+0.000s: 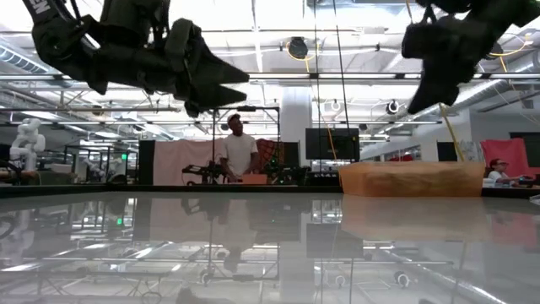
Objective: Sort popcorn bags into baskets
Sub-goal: Put the red popcorn bag into the orange bin
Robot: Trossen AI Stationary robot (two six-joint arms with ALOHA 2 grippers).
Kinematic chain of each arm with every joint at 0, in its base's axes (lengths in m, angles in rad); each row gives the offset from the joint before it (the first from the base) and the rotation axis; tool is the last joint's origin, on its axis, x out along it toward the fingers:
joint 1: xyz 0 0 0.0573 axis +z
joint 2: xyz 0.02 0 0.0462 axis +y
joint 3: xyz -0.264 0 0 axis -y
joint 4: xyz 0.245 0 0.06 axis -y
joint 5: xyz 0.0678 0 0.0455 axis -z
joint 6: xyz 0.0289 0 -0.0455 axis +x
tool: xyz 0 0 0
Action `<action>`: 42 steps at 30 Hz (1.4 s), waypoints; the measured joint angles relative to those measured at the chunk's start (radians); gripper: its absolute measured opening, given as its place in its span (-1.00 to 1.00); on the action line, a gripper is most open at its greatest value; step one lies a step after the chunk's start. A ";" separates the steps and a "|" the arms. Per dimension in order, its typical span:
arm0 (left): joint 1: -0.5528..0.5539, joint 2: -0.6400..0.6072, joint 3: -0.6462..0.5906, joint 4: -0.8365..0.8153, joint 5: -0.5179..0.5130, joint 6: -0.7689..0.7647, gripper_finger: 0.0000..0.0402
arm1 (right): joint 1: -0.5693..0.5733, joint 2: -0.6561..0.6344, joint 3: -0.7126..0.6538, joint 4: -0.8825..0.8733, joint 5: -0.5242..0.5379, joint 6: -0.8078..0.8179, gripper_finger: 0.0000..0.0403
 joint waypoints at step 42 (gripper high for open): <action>-0.529 0.141 0.093 -0.003 -0.517 -0.161 0.35 | 0.562 0.299 -0.081 -0.102 -0.155 0.542 0.09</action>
